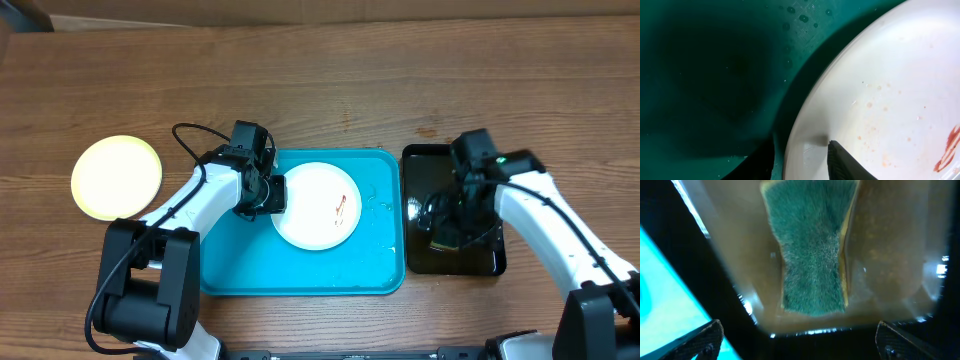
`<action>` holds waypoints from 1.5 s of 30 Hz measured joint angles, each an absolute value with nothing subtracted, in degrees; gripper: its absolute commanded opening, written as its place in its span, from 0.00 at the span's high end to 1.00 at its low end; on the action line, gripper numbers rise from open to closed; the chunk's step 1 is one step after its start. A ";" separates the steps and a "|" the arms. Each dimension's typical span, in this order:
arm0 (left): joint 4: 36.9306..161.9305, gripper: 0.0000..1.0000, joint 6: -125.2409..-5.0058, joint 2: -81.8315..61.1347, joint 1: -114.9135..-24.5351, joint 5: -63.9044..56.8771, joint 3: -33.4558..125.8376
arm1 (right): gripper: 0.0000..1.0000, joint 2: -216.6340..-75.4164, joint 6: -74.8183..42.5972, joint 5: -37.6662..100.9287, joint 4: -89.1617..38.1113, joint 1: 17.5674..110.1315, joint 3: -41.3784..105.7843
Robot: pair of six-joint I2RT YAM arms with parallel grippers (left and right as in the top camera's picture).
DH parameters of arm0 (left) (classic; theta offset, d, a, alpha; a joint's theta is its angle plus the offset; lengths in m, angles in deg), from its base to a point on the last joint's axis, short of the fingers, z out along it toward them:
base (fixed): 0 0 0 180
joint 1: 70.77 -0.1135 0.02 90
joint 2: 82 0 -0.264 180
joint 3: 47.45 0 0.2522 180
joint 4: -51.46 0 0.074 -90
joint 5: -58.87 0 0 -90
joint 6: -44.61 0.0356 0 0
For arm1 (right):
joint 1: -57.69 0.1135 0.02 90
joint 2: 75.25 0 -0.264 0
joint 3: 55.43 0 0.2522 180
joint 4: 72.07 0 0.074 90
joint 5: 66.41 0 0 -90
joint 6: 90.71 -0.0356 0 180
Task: Clean dirty plates on tray and stack at the side
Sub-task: 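Lower the right gripper into the black tray and grasp the sponge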
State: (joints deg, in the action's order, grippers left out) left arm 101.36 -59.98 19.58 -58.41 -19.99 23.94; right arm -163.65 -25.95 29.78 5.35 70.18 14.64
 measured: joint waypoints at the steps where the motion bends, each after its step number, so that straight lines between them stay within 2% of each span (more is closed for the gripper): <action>1: 101.36 0.63 -59.98 19.58 -58.41 -19.99 23.94 | 0.06 -163.65 -26.58 29.70 4.08 70.59 13.37; 4: 101.36 0.63 -59.98 19.58 -58.41 -19.99 23.94 | 0.12 -163.65 -27.96 29.52 -0.49 71.38 9.53; 12: 101.36 0.62 -59.95 19.58 -58.41 -19.99 23.94 | 0.21 -163.65 -29.31 29.11 -10.87 71.62 2.97; 15: 101.36 0.61 -59.98 19.58 -58.41 -19.99 23.94 | 0.37 -163.65 -29.07 28.01 -12.71 71.62 2.84; 19: 101.36 0.60 -59.98 19.58 -58.41 -19.99 23.94 | 0.49 -163.65 -29.36 26.64 -14.13 71.62 2.82; 23: 101.36 0.60 -59.98 19.58 -58.41 -19.99 23.92 | 0.44 -163.65 -29.64 26.09 -14.17 71.60 2.79; 25: 101.36 0.59 -59.98 19.58 -58.41 -19.99 23.94 | 0.33 -163.65 -29.79 26.00 -13.43 71.62 2.79; 26: 101.36 0.59 -59.98 19.58 -58.41 -19.99 23.94 | 0.31 -163.65 -29.97 25.96 -12.82 71.62 2.79; 29: 101.36 0.59 -59.98 19.58 -58.41 -19.97 23.94 | 0.31 -163.65 -29.62 25.89 -11.22 71.62 2.77; 31: 101.36 0.59 -59.98 19.58 -58.41 -19.97 23.94 | 0.44 -163.65 -29.51 25.87 -11.15 71.62 2.77; 35: 101.34 0.59 -59.98 19.58 -58.41 -19.97 23.94 | 0.92 -163.65 -29.44 25.87 -11.26 71.66 2.77; 36: 101.36 0.59 -59.98 19.58 -58.41 -19.97 23.94 | 0.96 -163.65 -29.62 25.83 -11.37 71.66 2.77; 43: 101.34 0.58 -59.98 19.58 -58.41 -19.99 23.94 | 0.96 -163.65 -29.88 24.30 -18.37 71.66 2.77; 44: 101.34 0.57 -59.98 19.58 -58.41 -19.99 23.94 | 0.87 -163.65 -29.84 23.90 -19.50 71.66 2.77; 45: 101.36 0.58 -59.98 19.58 -58.41 -19.99 23.94 | 0.66 -163.65 -30.06 23.29 -20.57 71.64 2.77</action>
State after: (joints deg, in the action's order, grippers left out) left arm 101.36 -59.98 19.58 -58.41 -19.99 23.94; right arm -163.65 -30.06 23.29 -20.57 71.64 2.77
